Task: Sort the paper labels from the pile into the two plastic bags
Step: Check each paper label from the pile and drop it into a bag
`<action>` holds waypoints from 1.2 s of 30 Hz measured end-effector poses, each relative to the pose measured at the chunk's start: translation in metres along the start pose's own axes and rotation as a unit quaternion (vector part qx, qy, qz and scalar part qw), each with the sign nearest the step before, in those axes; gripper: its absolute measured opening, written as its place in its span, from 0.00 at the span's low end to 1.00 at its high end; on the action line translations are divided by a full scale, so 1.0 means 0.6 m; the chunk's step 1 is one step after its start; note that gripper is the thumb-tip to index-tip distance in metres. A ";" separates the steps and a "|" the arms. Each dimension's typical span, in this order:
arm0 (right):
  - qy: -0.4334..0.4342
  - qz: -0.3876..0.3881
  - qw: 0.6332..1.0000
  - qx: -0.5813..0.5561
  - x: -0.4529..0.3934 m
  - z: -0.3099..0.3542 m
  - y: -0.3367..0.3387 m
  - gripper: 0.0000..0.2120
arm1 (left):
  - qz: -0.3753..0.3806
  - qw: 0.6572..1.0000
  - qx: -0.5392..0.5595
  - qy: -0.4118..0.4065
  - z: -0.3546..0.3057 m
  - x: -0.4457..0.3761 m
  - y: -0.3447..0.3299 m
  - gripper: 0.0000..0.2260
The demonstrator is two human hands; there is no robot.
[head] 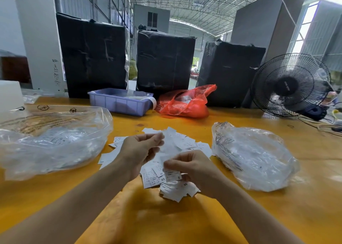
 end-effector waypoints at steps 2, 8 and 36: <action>0.010 -0.011 1.000 0.005 0.000 0.008 0.000 0.17 | 0.014 0.998 -0.059 -0.013 -0.007 0.003 -0.006 0.13; 0.092 -0.159 0.983 -0.013 0.016 0.030 0.042 0.20 | 0.068 0.949 -0.298 -0.073 -0.020 0.004 -0.021 0.06; 0.176 -0.201 0.963 0.032 0.025 0.043 0.037 0.09 | 0.179 0.950 -0.250 0.053 0.011 0.009 -0.043 0.11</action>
Point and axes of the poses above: each hand's wrist, its own x-axis away from the middle knuckle, its own y-axis out of the back of the hand, z = x × y, the point moved 6 cm from there along -x, towards the middle knuckle, and after that the axes turned 15 degrees about z, right-handed, at the moved point
